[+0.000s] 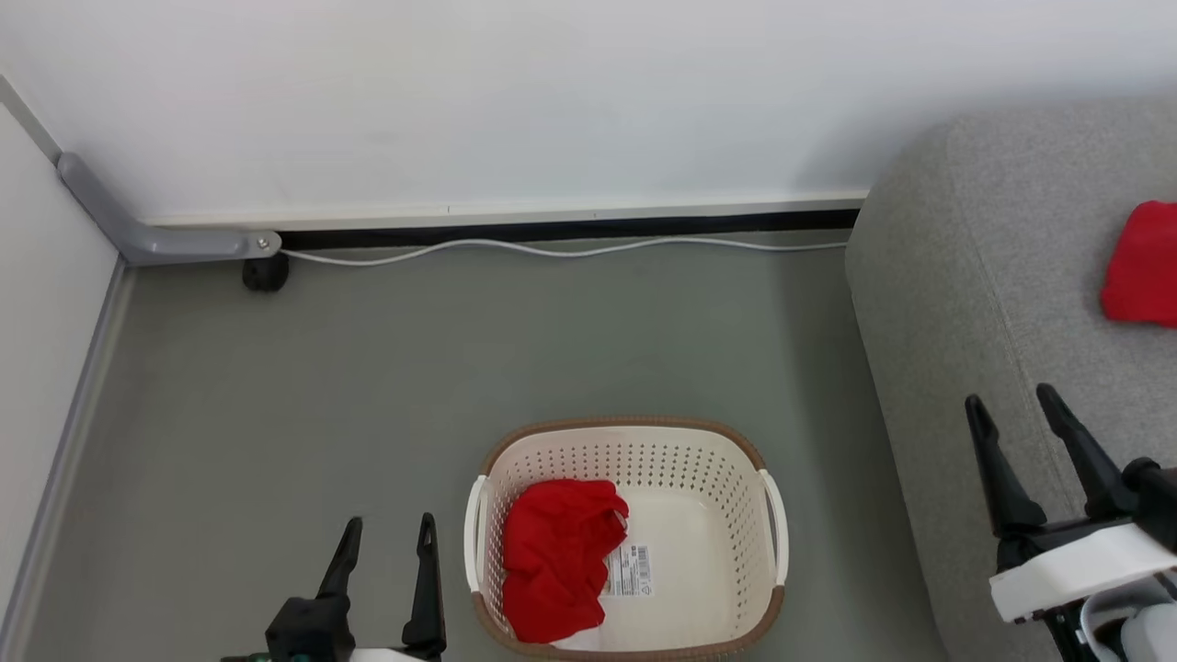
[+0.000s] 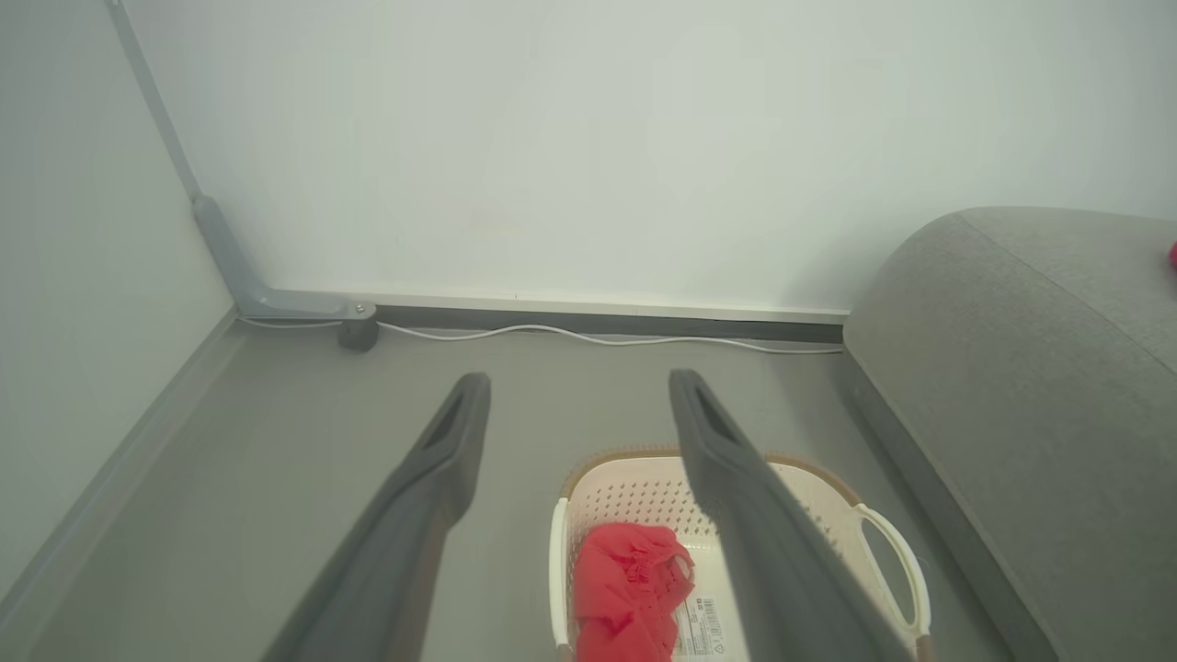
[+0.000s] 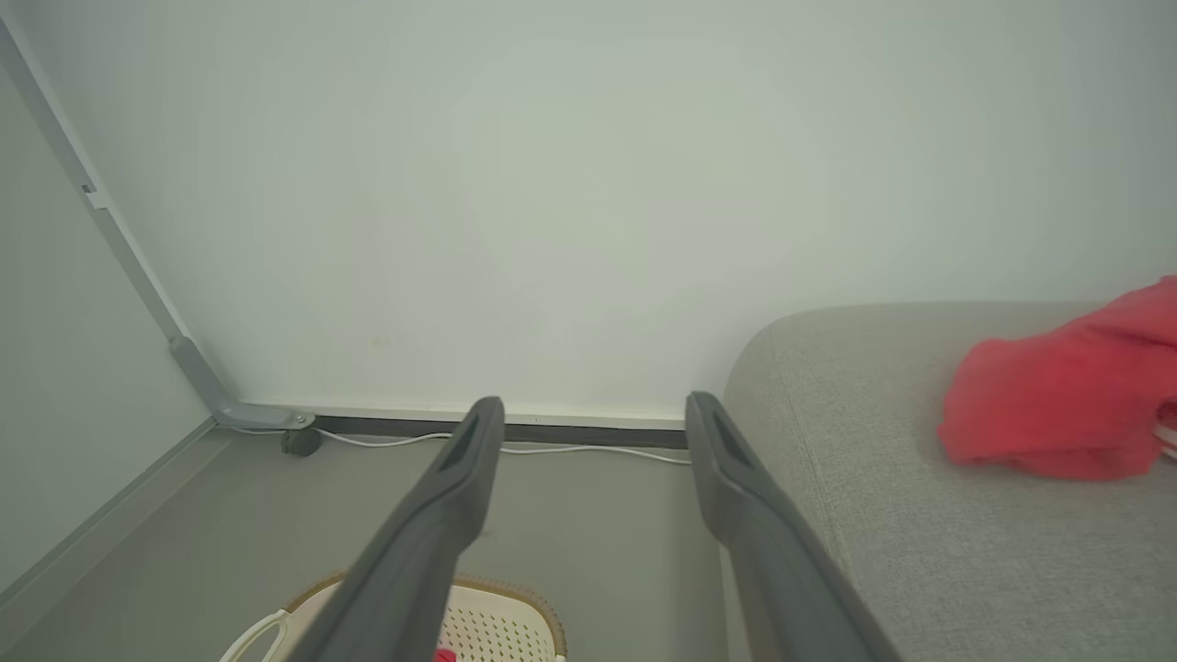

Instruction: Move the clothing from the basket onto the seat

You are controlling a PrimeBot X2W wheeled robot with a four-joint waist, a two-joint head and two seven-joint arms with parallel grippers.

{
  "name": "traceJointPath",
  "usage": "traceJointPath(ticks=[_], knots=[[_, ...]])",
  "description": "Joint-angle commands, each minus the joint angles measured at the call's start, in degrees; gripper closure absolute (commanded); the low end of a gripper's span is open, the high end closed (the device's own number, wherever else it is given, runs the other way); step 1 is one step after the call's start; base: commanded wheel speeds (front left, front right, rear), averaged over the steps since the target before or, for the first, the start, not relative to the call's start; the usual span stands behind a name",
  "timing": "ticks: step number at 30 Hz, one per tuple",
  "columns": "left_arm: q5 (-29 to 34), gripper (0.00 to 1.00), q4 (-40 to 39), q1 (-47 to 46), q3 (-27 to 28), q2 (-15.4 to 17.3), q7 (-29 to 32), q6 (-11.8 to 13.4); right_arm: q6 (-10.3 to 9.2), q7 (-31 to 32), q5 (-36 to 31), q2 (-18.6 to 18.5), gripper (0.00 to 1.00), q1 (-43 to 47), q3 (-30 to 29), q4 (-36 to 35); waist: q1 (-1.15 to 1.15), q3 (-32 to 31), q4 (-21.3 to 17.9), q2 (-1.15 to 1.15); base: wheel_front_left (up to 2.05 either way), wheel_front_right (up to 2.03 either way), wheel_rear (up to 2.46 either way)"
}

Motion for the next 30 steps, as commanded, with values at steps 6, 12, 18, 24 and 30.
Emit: traceJointPath(ticks=[6,12,18,24,30], knots=[[-2.77,0.00,2.23,-7.49,-2.88,0.13,-0.31,3.62,0.17,-0.34,2.74,-4.60,0.00,-4.30,0.22,-4.93,0.00,9.33,0.07,0.00,0.00,0.00,0.00],[-5.15,0.00,4.21,-12.74,-7.50,0.13,-0.31,6.92,0.17,-0.34,5.10,-7.65,0.00,-7.26,-0.32,-8.05,0.00,17.40,-0.19,0.00,0.00,0.00,0.00],[-7.08,0.00,5.72,-17.97,-11.69,0.13,-0.31,9.29,0.17,-0.34,6.90,-9.92,0.00,-10.27,-1.16,-10.85,0.00,24.21,-0.48,0.00,0.00,0.00,0.00],[-9.45,0.00,8.91,-24.56,-16.34,0.13,-0.31,10.73,0.17,-0.34,8.41,-11.79,0.00,-13.23,-2.30,-13.52,0.00,31.05,-0.57,0.00,0.00,0.00,0.00],[-11.56,0.00,13.33,-31.65,-20.86,0.13,-0.31,10.68,0.17,-0.34,9.29,-13.21,0.00,-15.42,-2.90,-15.89,0.00,36.42,-0.74,0.00,0.00,0.00,0.00]])
